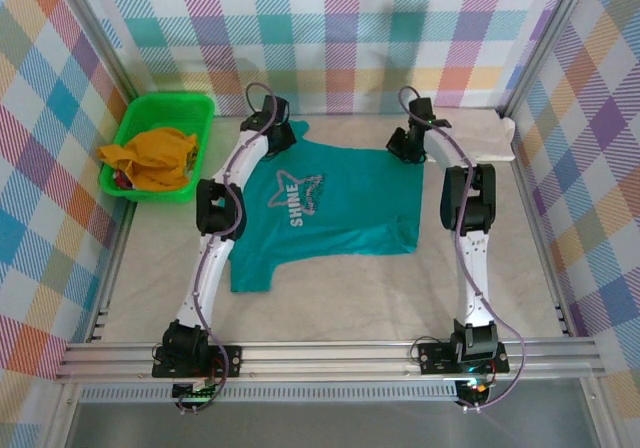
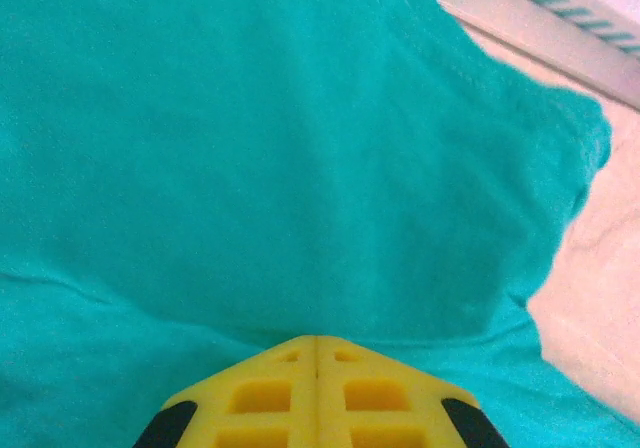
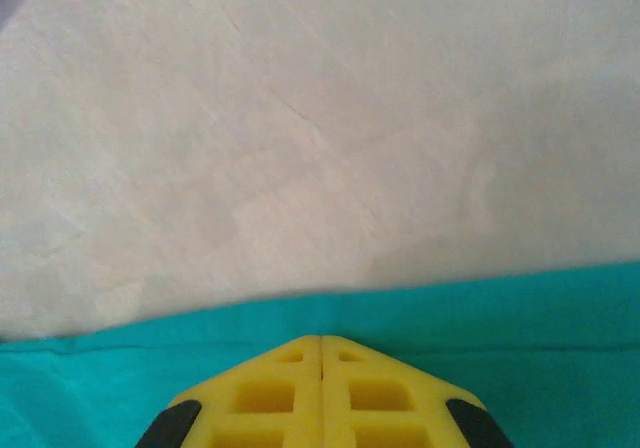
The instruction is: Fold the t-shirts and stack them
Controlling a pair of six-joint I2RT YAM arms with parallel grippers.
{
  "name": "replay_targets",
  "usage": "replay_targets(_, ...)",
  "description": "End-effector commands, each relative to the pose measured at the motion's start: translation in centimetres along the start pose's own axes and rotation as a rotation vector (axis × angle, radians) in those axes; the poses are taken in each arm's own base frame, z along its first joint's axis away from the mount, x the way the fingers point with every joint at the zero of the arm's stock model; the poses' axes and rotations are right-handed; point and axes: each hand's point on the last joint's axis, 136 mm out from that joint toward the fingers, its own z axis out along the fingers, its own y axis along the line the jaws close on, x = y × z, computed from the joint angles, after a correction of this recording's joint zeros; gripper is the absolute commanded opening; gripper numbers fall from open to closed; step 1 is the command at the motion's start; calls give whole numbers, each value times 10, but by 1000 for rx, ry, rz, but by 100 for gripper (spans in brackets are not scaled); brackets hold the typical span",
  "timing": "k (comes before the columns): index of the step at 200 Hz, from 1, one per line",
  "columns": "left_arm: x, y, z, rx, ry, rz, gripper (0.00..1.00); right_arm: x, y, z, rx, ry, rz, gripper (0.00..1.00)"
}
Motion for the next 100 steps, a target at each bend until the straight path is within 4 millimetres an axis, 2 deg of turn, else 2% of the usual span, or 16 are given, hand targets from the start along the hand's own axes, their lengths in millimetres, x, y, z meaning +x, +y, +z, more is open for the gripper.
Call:
replay_targets(1, -24, -1, -58, 3, 0, 33, 0, -7, 39, -46, -108, 21, -30, 0)
replay_targets(20, -36, -10, -112, 45, -60, 48, 0, 3, 64, -100, -179, -3, -75, 0)
replay_targets(26, -43, -14, -137, 74, -106, 44, 4, 12, 67, -115, -196, -10, -85, 0)
replay_targets(27, -40, -12, -135, 70, -101, 43, 4, 13, 67, -118, -199, -13, -87, 0)
replay_targets(33, -40, -11, -157, 86, -133, 36, 8, 23, 67, -130, -214, -21, -95, 0)
replay_targets(40, -42, -13, -190, 118, -178, 26, 15, 33, 71, -152, -240, -47, -111, 0)
replay_targets(46, -35, -11, -209, 129, -186, 25, 19, 47, 65, -162, -237, -52, -117, 1)
replay_targets(60, -2, -5, -245, 136, -160, 43, 23, 78, 53, -186, -244, -66, -128, 9)
replay_targets(75, 45, 5, -276, 112, -150, 80, 32, 118, 32, -200, -250, -59, -136, 17)
replay_targets(85, 82, 22, -285, 74, -117, 96, 36, 143, 16, -207, -244, -57, -153, 25)
replay_targets(100, 137, 64, -289, -5, -14, 64, 37, 180, -7, -217, -230, -32, -168, 30)
